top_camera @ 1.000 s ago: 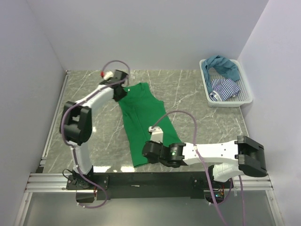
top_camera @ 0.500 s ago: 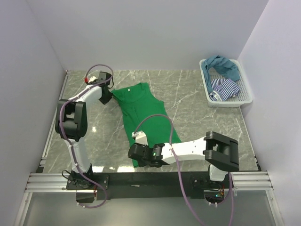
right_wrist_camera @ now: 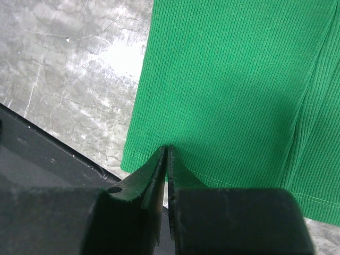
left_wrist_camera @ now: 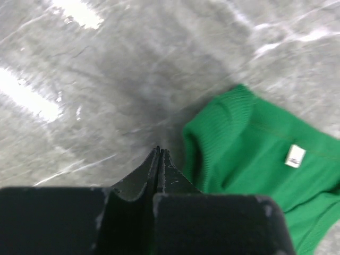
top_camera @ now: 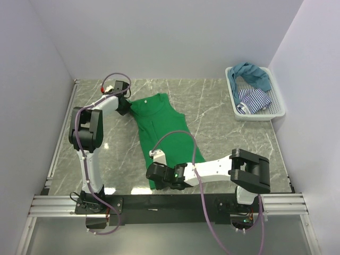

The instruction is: Fold and stack the tank tops

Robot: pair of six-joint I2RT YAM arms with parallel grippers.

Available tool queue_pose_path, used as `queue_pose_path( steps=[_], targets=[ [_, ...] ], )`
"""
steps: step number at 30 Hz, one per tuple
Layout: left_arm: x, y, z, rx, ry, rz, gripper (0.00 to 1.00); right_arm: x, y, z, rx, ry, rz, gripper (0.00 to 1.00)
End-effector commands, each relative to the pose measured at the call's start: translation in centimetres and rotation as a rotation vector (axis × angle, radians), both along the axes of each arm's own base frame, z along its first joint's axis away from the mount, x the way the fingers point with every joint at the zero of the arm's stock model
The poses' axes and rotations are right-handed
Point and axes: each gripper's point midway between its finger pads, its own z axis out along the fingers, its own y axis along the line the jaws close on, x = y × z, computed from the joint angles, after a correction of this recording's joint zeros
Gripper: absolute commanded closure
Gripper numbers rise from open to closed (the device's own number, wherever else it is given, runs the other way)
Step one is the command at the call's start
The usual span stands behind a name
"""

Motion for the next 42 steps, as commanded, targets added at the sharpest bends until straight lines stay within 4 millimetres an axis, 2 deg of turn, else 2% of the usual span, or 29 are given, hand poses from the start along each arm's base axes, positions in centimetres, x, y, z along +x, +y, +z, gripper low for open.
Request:
queue_pose_path(
  steps=[1,15,19,20,21,28,36,42],
  targets=[
    [2.9,-0.9,2.7,-0.032,-0.118,-0.002,0.97,-0.8,0.0,0.4,0.029,0.016,0.014,0.89],
    [5.5,-3.3,5.3,-0.119,-0.243,-0.088,0.96,-1.0,0.7,0.4,0.041,0.031,0.021,0.91],
    [6.1,-4.7,5.8,-0.148,-0.263,-0.133,0.96,-1.0,0.9,0.4,0.039,0.034,0.024,0.91],
    [6.3,-4.9,5.1,-0.155,-0.25,-0.142,0.96,-1.0,0.9,0.3,0.04,0.037,0.025,0.91],
    [6.6,-5.2,5.4,-0.161,-0.254,-0.149,0.96,-1.1,0.9,0.3,0.039,0.038,0.026,0.91],
    [7.2,-6.8,3.6,-0.176,-0.218,-0.174,0.96,-1.3,0.9,0.1,0.046,0.054,0.026,0.91],
    [7.9,-7.1,2.8,-0.172,-0.207,-0.176,0.95,-1.7,1.4,0.0,0.071,0.075,0.029,0.91],
    [8.3,-6.6,0.3,-0.142,-0.158,-0.149,0.96,-2.7,2.9,0.4,0.137,0.126,0.058,0.91]
  ],
)
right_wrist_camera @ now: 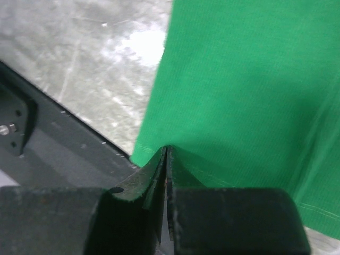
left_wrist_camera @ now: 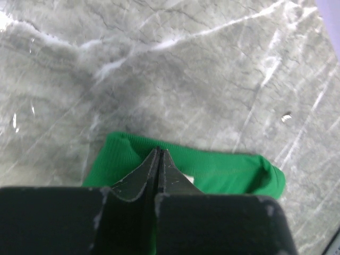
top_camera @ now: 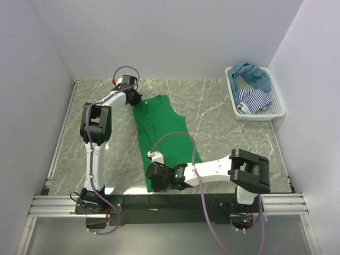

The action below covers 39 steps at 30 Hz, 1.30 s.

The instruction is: Fold and stack the tank tops

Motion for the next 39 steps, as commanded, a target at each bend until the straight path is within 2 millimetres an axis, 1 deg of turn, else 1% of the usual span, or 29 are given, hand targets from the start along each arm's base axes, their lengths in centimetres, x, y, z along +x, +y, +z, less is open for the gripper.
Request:
queue_pose_path(
  steps=[1,3,4,7,10,11,13,14,16,17,19,20,22,24,25,26,27,28,29,30,31,32,33,34,35,36,37,38,39],
  targets=[
    [0.7,0.2,-0.4,0.03,0.002,0.006,0.96,-1.2,1.6,0.1,0.062,0.053,0.031,0.91],
    [1.0,0.2,-0.4,0.038,-0.002,0.004,0.99,-1.4,2.4,0.4,0.089,0.061,0.042,0.91],
    [1.1,0.4,-1.0,0.045,0.006,0.006,1.0,-1.4,2.7,0.5,0.099,0.069,0.045,0.91],
    [2.0,0.4,-0.9,0.052,-0.005,0.0,0.99,-1.4,3.8,0.8,0.117,0.082,0.054,0.91],
    [3.0,-0.3,-0.2,0.044,-0.041,-0.027,0.99,-0.6,4.6,1.1,0.132,0.087,0.053,0.91],
    [3.9,-0.5,1.0,0.042,-0.071,-0.037,1.0,-0.5,4.9,1.2,0.142,0.094,0.058,0.91],
    [4.7,-0.7,1.5,0.043,-0.084,-0.049,1.0,0.3,6.0,1.8,0.189,0.119,0.063,0.9],
    [5.5,-0.9,3.2,0.041,-0.114,-0.059,0.98,0.6,6.3,2.0,0.202,0.127,0.065,0.9],
    [6.2,-1.0,4.8,0.032,-0.147,-0.073,0.91,1.8,7.3,2.4,0.217,0.124,0.055,0.9],
    [6.8,-1.0,6.3,0.026,-0.186,-0.08,0.82,2.3,7.6,2.4,0.22,0.123,0.052,0.9],
    [7.3,-0.8,9.0,0.009,-0.239,-0.083,0.75,3.6,8.5,3.1,0.247,0.116,0.039,0.9],
    [7.6,-0.8,10.4,0.002,-0.272,-0.086,0.68,4.1,8.9,3.3,0.258,0.111,0.035,0.9],
    [7.9,-0.3,13.4,-0.01,-0.323,-0.086,0.64,5.3,10.1,4.3,0.298,0.105,0.036,0.9],
    [7.7,0.0,15.2,-0.024,-0.351,-0.09,0.59,6.0,11.0,5.7,0.324,0.086,0.041,0.87],
    [7.2,0.0,17.4,-0.028,-0.381,-0.093,0.58,6.3,11.0,6.1,0.324,0.073,0.039,0.87],
    [6.8,0.1,17.7,-0.026,-0.379,-0.095,0.56,6.8,10.7,7.1,0.321,0.037,0.032,0.85],
    [6.1,0.2,20.5,-0.03,-0.424,-0.093,0.55,7.1,10.3,7.6,0.322,0.016,0.024,0.78],
    [5.3,0.7,19.6,-0.017,-0.398,-0.08,0.55,7.4,9.9,8.0,0.32,-0.002,0.019,0.76],
    [4.6,1.0,20.0,-0.026,-0.392,-0.055,0.56,7.8,9.3,9.4,0.335,-0.029,0.002,0.74],
    [3.4,1.5,21.7,-0.032,-0.397,-0.032,0.57,8.4,8.1,9.0,0.318,-0.041,-0.026,0.68],
    [2.2,1.8,20.0,-0.028,-0.341,-0.012,0.58,8.5,7.1,8.8,0.297,-0.046,-0.048,0.66],
    [1.4,2.6,19.6,-0.03,-0.319,0.047,0.61,9.0,5.2,8.8,0.26,-0.077,-0.088,0.64],
    [0.3,3.0,20.6,-0.036,-0.325,0.065,0.65,9.1,4.3,8.6,0.236,-0.087,-0.103,0.6],
    [-1.4,3.5,17.6,-0.024,-0.243,0.092,0.68,9.2,3.4,8.5,0.207,-0.105,-0.114,0.59],
    [-2.2,3.7,16.9,-0.036,-0.228,0.115,0.7,9.2,1.6,8.0,0.155,-0.119,-0.141,0.58],
    [-3.2,3.8,17.5,-0.049,-0.242,0.121,0.71,9.4,0.7,7.9,0.129,-0.131,-0.16,0.56],
    [-4.5,3.9,14.8,-0.045,-0.193,0.128,0.71,9.3,-0.1,7.7,0.108,-0.143,-0.163,0.54],
    [-5.1,3.5,14.9,-0.064,-0.202,0.117,0.71,9.1,-1.1,7.3,0.085,-0.144,-0.165,0.52],
    [-5.4,3.3,14.1,-0.067,-0.196,0.105,0.71,8.9,-1.5,7.0,0.075,-0.145,-0.162,0.5]
  ],
)
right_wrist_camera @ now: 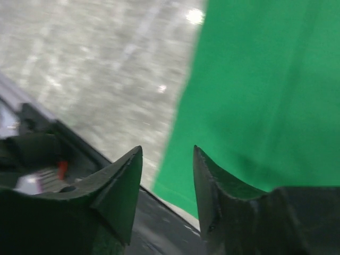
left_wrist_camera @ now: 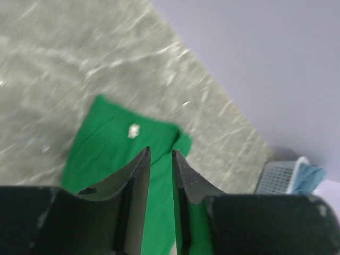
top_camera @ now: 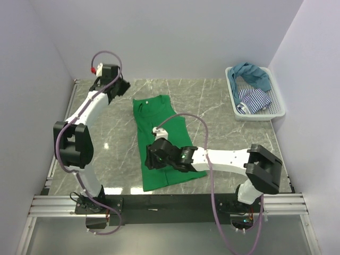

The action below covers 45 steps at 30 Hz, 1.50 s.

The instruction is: Fold and stack the tank tops

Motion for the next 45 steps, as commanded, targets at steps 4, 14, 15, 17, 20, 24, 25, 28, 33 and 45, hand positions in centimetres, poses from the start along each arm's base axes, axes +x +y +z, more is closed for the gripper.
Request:
queue_pose_path(
  steps=[4,14,15,17,20,24,25,28,33,45],
  targets=[
    [-3.1,-0.5,-7.6,0.009,0.153,0.002,0.73,0.1,-5.0,-2.9,-0.186,-0.051,-0.034,0.48],
    [-1.5,-2.0,-13.1,0.122,0.236,-0.06,0.71,-1.6,-4.9,-6.7,-0.334,-0.048,-0.002,0.47],
    [-1.7,-1.9,-13.8,0.142,0.267,-0.059,0.71,-1.8,-4.9,-7.0,-0.342,-0.045,0.001,0.47],
    [-0.7,-1.7,-13.7,0.189,0.265,-0.047,0.73,-2.1,-4.9,-7.5,-0.354,-0.035,0.001,0.48],
    [0.0,-1.8,-14.6,0.245,0.28,-0.049,0.74,-2.6,-4.9,-8.3,-0.357,-0.013,0.006,0.48],
    [0.8,-2.0,-16.0,0.301,0.308,-0.056,0.76,-3.4,-4.5,-8.9,-0.344,0.012,0.024,0.49],
    [1.3,-2.1,-15.7,0.307,0.299,-0.059,0.77,-3.6,-4.3,-9.0,-0.343,0.018,0.029,0.5],
    [1.9,-2.2,-16.1,0.313,0.303,-0.058,0.78,-4.1,-3.7,-9.1,-0.324,0.036,0.046,0.5],
    [3.0,-2.6,-17.0,0.311,0.308,-0.064,0.8,-5.0,-2.7,-9.6,-0.29,0.083,0.066,0.5],
    [6.4,-4.4,-17.3,0.251,0.254,-0.097,0.84,-7.0,-0.6,-10.7,-0.215,0.172,0.132,0.5]
  ],
)
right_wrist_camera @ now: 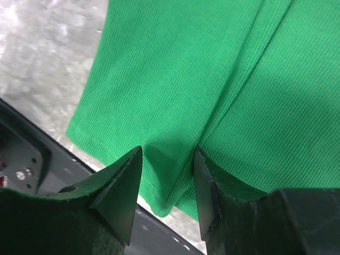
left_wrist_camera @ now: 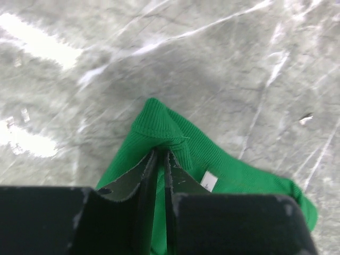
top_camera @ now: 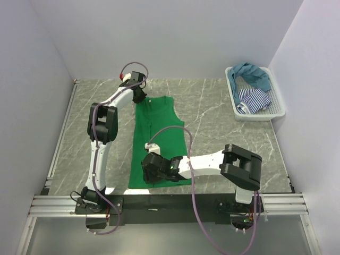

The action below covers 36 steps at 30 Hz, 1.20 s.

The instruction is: Fold and stack the tank tops

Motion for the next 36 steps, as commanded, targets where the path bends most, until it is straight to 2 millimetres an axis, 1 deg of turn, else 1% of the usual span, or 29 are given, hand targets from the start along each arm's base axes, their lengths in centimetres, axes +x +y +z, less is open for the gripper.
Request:
queue_pose_path(
  steps=[1,2,6,8,10,11,13,14,15,16,17,18,19,20,21,23,24,25,26,27,28,29,30,31,32,33,34,35,36],
  targets=[
    [2.0,-0.8,1.1,-0.027,-0.055,-0.032,0.83,-2.5,-0.4,-2.8,-0.054,0.102,0.046,0.5],
    [2.3,-1.1,1.1,-0.037,-0.063,-0.04,0.81,-2.5,0.2,-2.6,-0.039,0.108,0.052,0.5],
    [4.1,-2.2,2.9,-0.079,-0.126,-0.077,0.77,-2.1,2.0,-2.2,-0.017,0.117,0.051,0.5],
    [4.6,-2.5,3.5,-0.095,-0.15,-0.099,0.73,-1.0,2.9,-1.6,0.014,0.114,0.026,0.5],
    [5.3,-3.1,4.9,-0.134,-0.192,-0.134,0.7,0.0,3.3,-1.0,0.047,0.112,-0.001,0.5],
    [5.5,-3.2,5.8,-0.151,-0.213,-0.147,0.68,1.1,3.4,-0.5,0.069,0.104,-0.026,0.49],
    [6.0,-3.7,8.7,-0.199,-0.283,-0.192,0.65,2.0,3.3,0.7,0.095,0.077,-0.048,0.47],
    [6.1,-3.5,11.1,-0.203,-0.326,-0.194,0.62,2.7,3.2,1.3,0.11,0.055,-0.059,0.46],
    [6.0,-3.4,12.1,-0.201,-0.345,-0.197,0.6,2.9,3.3,2.1,0.123,0.035,-0.056,0.45],
    [6.1,-3.7,13.6,-0.215,-0.387,-0.223,0.56,3.1,3.3,3.6,0.15,0.012,-0.057,0.44],
    [5.9,-3.8,15.0,-0.221,-0.412,-0.232,0.55,3.3,3.1,4.2,0.148,0.002,-0.061,0.43],
    [5.4,-3.6,17.1,-0.229,-0.445,-0.234,0.53,3.6,2.8,4.9,0.149,-0.022,-0.068,0.42],
    [5.3,-3.6,18.7,-0.239,-0.488,-0.245,0.51,3.8,2.3,6.5,0.177,-0.042,-0.076,0.41],
    [4.9,-3.8,19.8,-0.249,-0.508,-0.262,0.47,4.1,1.8,7.2,0.185,-0.051,-0.087,0.4],
    [4.1,-3.7,21.6,-0.252,-0.534,-0.265,0.46,4.9,1.1,7.8,0.196,-0.056,-0.109,0.4],
    [2.8,-3.6,23.6,-0.27,-0.562,-0.271,0.43,5.7,-0.9,9.2,0.22,-0.074,-0.14,0.39],
    [2.3,-3.7,23.9,-0.288,-0.559,-0.266,0.43,7.4,-2.4,10.4,0.233,-0.105,-0.193,0.38],
    [1.6,-3.9,24.1,-0.301,-0.552,-0.267,0.43,8.3,-4.1,9.7,0.207,-0.107,-0.228,0.38],
    [0.3,-4.4,25.3,-0.314,-0.558,-0.276,0.44,9.2,-5.5,9.5,0.188,-0.109,-0.257,0.37],
    [-0.8,-4.6,23.8,-0.322,-0.514,-0.263,0.45,11.5,-7.9,9.6,0.171,-0.127,-0.314,0.37],
    [-1.7,-4.8,23.4,-0.326,-0.497,-0.264,0.47,12.7,-9.2,9.5,0.153,-0.136,-0.343,0.37],
    [-3.4,-5.6,24.7,-0.338,-0.507,-0.275,0.49,13.7,-10.6,9.2,0.129,-0.142,-0.371,0.37],
    [-5.0,-5.8,22.1,-0.331,-0.441,-0.261,0.5,15.0,-11.9,9.0,0.104,-0.157,-0.389,0.37],
    [-6.2,-6.3,21.9,-0.334,-0.43,-0.27,0.53,17.2,-13.9,9.1,0.099,-0.156,-0.443,0.38],
    [-8.3,-7.4,23.2,-0.344,-0.441,-0.291,0.55,18.2,-15.0,8.8,0.08,-0.151,-0.467,0.39],
    [-10.1,-7.8,21.0,-0.339,-0.39,-0.293,0.57,19.2,-15.9,8.6,0.055,-0.161,-0.469,0.39],
    [-11.6,-8.5,20.7,-0.342,-0.387,-0.311,0.58,20.4,-16.3,8.3,0.041,-0.153,-0.479,0.4],
    [-14.2,-10.1,22.2,-0.355,-0.41,-0.359,0.58,21.7,-17.7,8.0,0.036,-0.138,-0.508,0.42],
    [-16.0,-10.3,20.0,-0.335,-0.366,-0.359,0.59,22.5,-18.1,7.7,0.024,-0.137,-0.505,0.43]
  ],
)
